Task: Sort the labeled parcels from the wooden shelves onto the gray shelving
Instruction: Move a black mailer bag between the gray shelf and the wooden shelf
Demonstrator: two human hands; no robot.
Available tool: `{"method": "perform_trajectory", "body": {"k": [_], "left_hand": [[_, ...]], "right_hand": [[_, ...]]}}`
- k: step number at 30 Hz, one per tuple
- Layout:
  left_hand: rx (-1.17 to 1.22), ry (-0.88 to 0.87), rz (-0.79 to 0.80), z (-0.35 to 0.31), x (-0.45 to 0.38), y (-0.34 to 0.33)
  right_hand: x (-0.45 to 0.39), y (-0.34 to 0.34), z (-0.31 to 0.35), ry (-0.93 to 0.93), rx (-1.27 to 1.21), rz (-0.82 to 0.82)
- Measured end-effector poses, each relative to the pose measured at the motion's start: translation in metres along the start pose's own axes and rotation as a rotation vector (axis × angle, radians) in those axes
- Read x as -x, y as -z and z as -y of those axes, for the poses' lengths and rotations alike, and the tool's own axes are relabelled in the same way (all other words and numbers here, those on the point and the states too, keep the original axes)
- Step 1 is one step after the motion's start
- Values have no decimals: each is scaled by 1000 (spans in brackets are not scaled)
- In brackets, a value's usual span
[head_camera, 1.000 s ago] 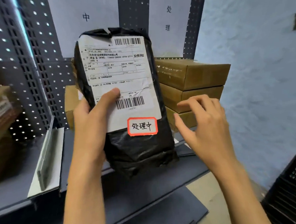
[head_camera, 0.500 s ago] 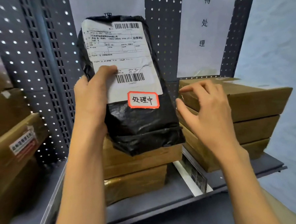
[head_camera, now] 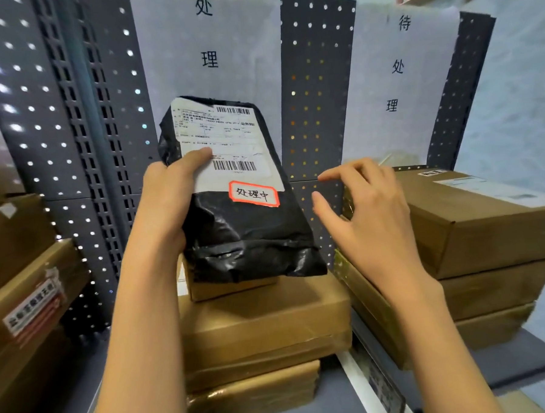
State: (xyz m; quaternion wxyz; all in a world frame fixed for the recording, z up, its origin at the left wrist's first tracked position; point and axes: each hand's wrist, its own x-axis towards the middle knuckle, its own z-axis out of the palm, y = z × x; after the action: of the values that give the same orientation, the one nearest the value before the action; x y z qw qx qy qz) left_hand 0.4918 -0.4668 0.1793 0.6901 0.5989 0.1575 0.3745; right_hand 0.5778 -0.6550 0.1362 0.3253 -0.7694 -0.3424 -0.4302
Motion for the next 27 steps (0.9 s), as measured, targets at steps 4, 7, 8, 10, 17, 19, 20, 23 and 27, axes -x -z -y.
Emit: {"method": "perform_trajectory", "body": {"k": [4,7,8,10,17,19,20,23,27], "left_hand": [[-65,42,-4,0,-13,7],[-77,72,-4,2,-21,10],[-91,87,-3,1,-22,10],[-118,116,4,1,-24,11],[-493,85,-43,1,-29,17],[-671,38,-75,1,-26,19],[-752,3,-125,2,-24,20],[-944,-150,-321,0,-10,18],[-947,-384,-349,2,21,23]], "right_hand": [[-6,-11,0,6,-15,-16],[-8,-18,-1,5,-13,8],[-9,-20,-1,3,-14,10],[-9,-22,-2,2,-14,3],[-4,-19,0,-8,-32,1],[-2,-17,1,-11,-28,6],[0,-15,1,-12,-23,11],[7,-10,3,-8,-12,26],[18,3,8,-1,2,28]]}}
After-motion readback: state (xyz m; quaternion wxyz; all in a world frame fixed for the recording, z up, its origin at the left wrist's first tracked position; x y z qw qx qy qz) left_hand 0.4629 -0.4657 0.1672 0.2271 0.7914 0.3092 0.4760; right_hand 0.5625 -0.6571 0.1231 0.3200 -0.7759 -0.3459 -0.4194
